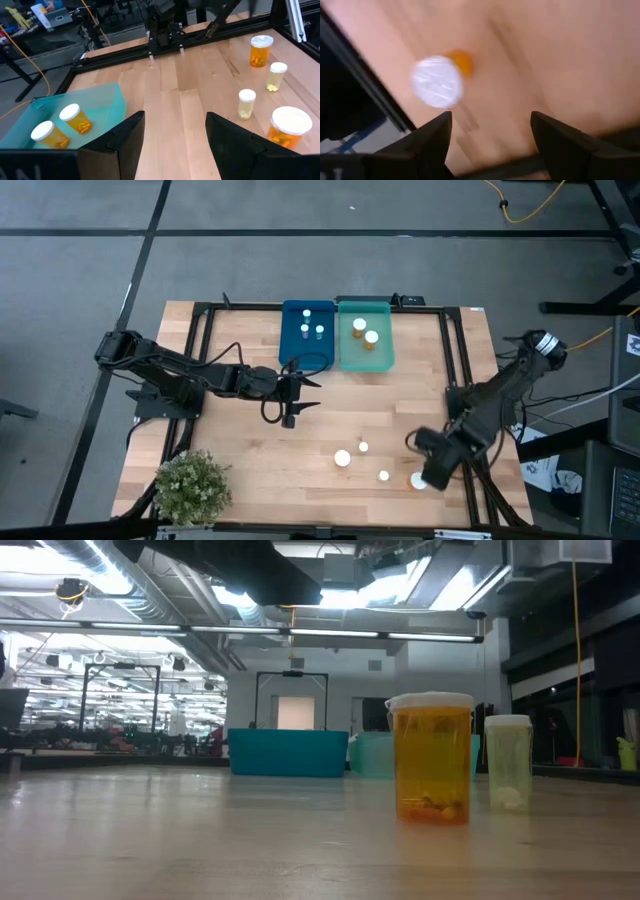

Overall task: Pick and place medicine bottles into bin by pill shape (circle, oval)
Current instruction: Put the orange pill bottle into the light blue bin

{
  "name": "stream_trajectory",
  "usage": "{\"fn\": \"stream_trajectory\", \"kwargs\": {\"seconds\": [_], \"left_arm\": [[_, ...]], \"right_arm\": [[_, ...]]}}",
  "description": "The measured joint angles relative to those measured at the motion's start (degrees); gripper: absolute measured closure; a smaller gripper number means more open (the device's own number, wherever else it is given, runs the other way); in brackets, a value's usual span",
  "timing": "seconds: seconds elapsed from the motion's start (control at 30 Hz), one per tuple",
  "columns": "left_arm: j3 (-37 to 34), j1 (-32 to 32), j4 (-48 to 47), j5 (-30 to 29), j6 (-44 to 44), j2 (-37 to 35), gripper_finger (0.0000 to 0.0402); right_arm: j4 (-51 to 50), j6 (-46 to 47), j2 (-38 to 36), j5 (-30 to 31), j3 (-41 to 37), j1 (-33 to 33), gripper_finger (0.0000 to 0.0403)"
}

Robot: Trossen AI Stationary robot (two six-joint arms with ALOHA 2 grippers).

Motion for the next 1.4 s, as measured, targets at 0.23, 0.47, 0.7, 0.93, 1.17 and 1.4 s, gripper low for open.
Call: {"fn": "stream_trajectory", "kwargs": {"seconds": [0.23, 0.47, 0.7, 0.93, 1.17, 1.4], "left_arm": [[0.0, 0.0, 0.2, 0.0, 3.0, 0.0, 0.02], [0.0, 0.4, 0.2, 0.0, 4.2, 0.0, 0.02], [0.0, 0.4, 0.2, 0.0, 4.2, 0.0, 0.02], [0.0, 0.4, 0.2, 0.0, 4.1, 0.0, 0.02], [0.0, 0.4, 0.2, 0.0, 4.0, 0.0, 0.02], [0.0, 0.4, 0.0, 0.0, 4.0, 0.0, 0.02]], "right_arm": [[4.7, 1.0, 5.8, 2.1, -1.2, 4.7, 0.013], [5.7, 1.0, 9.9, 2.1, -1.2, 4.9, 0.013], [10.1, 1.0, 10.1, 0.6, -1.2, 5.0, 0.013], [11.7, 1.1, 10.1, 4.2, -1.2, 5.0, 0.013], [13.9, 0.7, 10.7, 6.3, -1.2, 4.9, 0.013], [20.3, -9.8, 14.9, 6.8, -1.2, 2.5, 0.013]]}}
